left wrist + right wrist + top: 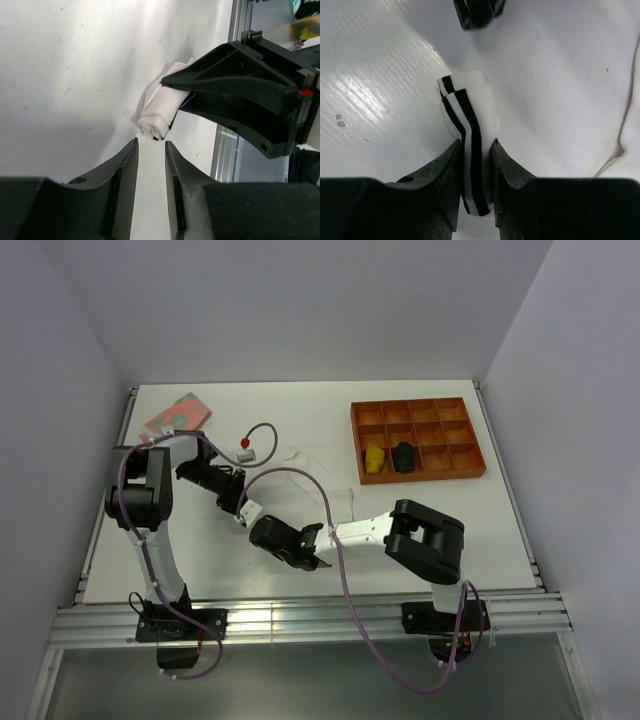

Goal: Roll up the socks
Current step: Pick up the sock at the center of the board.

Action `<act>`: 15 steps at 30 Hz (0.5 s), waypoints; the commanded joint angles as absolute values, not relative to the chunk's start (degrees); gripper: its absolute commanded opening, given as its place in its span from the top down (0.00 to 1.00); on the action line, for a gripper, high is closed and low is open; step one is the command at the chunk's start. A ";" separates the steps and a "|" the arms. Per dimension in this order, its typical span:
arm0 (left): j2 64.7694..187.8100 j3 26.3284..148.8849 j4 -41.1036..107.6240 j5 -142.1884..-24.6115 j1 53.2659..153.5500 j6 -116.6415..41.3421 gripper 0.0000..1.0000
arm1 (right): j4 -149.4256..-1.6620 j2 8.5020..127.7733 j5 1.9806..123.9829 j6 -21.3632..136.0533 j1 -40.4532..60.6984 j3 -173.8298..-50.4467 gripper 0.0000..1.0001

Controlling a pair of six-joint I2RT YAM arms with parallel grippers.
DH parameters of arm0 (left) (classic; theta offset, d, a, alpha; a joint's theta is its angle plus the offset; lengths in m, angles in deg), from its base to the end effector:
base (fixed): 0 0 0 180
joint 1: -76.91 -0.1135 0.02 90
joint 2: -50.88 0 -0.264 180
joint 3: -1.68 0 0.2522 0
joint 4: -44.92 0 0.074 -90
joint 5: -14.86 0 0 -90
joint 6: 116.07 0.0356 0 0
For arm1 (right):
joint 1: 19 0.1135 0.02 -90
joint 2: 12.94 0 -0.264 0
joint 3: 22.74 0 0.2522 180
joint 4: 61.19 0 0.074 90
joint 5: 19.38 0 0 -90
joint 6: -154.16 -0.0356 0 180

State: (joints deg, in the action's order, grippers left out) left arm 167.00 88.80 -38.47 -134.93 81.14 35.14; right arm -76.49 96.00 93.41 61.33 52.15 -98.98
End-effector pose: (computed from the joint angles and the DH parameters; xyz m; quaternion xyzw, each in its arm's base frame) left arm 0.3186 -0.0544 0.1433 0.3783 0.7678 -0.5100 0.0853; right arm 0.1389 0.3641 0.1476 -0.4553 0.7970 0.0640 0.3916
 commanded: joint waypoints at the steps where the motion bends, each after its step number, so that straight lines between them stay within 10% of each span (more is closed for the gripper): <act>1: 166.20 90.67 -40.38 -138.07 79.37 35.98 0.67 | -82.59 94.29 92.68 58.62 51.05 -96.62 1.00; 15: 161.19 89.71 -38.28 -139.30 69.10 32.46 0.68 | -83.73 89.90 90.22 55.11 49.29 -95.48 1.00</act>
State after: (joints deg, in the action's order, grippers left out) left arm 165.73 89.87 -38.25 -136.83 70.67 32.67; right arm -80.27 92.59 91.38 57.11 50.05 -96.71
